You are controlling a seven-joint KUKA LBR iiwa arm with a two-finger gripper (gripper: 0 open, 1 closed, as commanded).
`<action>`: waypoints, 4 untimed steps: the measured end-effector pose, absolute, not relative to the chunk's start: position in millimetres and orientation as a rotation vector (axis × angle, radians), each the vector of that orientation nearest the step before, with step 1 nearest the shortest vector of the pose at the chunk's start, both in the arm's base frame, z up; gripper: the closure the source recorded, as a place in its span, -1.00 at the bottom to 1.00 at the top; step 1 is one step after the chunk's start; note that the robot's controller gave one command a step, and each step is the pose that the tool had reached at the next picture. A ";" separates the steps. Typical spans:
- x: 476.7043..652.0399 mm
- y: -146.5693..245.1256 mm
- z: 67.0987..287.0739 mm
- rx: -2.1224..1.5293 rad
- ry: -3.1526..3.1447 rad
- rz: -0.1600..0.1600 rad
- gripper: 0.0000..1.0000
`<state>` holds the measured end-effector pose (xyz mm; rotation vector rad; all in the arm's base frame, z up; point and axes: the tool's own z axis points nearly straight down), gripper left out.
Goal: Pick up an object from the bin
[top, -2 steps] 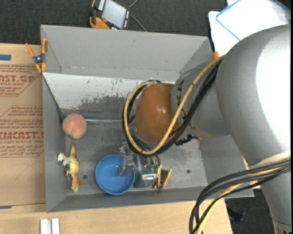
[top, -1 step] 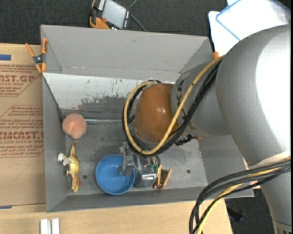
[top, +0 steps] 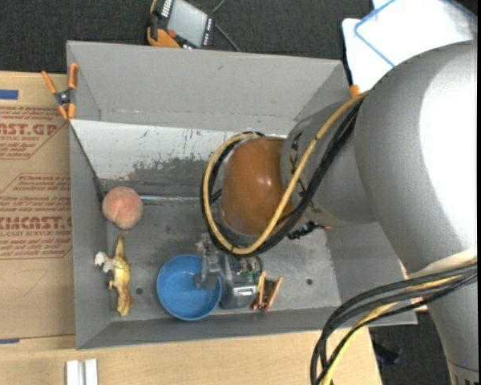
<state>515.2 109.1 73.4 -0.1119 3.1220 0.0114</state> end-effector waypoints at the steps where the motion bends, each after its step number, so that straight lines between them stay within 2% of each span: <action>1: 515.2 109.1 73.4 -0.112 3.122 0.011 1.00; 3: 515.2 109.1 73.4 -0.112 3.122 0.012 1.00; 4: 514.6 108.2 72.7 -0.112 3.124 0.009 -1.00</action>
Offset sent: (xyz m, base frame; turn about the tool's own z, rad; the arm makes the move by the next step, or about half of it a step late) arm 0.0000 0.0000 0.0000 0.0000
